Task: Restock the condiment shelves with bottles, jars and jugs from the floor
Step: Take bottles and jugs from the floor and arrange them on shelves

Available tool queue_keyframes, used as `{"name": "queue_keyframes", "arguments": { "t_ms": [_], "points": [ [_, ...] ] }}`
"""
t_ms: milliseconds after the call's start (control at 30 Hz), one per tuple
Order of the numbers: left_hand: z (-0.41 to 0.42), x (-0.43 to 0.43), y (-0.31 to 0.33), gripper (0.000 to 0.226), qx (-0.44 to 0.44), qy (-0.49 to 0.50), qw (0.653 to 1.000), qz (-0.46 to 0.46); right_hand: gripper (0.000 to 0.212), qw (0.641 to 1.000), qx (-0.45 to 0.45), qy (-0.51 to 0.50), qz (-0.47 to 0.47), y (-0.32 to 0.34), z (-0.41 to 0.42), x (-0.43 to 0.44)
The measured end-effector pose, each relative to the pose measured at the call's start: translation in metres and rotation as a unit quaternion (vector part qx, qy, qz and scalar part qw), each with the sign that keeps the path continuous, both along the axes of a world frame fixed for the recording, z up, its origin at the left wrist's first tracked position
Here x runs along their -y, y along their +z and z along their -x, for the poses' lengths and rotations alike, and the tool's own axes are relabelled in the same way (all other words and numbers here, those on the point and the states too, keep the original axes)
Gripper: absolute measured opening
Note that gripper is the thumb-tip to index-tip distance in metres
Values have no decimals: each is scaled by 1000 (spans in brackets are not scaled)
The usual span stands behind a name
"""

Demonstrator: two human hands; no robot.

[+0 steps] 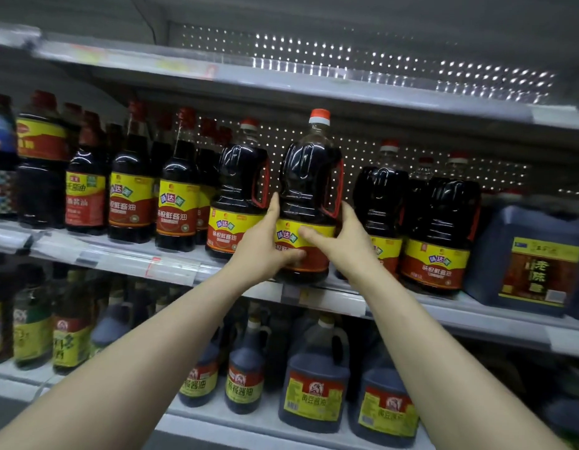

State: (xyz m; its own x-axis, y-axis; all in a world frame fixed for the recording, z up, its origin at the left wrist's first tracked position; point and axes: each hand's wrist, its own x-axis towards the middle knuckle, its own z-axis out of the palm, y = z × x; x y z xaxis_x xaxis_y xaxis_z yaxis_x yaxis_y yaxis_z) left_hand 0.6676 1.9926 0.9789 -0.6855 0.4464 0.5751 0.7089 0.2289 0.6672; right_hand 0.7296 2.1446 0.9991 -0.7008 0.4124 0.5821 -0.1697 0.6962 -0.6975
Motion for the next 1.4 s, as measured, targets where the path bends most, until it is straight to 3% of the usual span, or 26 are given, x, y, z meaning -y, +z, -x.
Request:
{"name": "queue_keyframes", "arguments": {
  "t_ms": [300, 1400],
  "points": [
    [2, 0, 6, 114, 8, 2, 1000, 13, 72, 1000, -4, -3, 18, -5, 6, 1],
    [47, -27, 9, 113, 13, 8, 1000, 22, 87, 998, 28, -57, -3, 4, 48, -22]
  ]
}}
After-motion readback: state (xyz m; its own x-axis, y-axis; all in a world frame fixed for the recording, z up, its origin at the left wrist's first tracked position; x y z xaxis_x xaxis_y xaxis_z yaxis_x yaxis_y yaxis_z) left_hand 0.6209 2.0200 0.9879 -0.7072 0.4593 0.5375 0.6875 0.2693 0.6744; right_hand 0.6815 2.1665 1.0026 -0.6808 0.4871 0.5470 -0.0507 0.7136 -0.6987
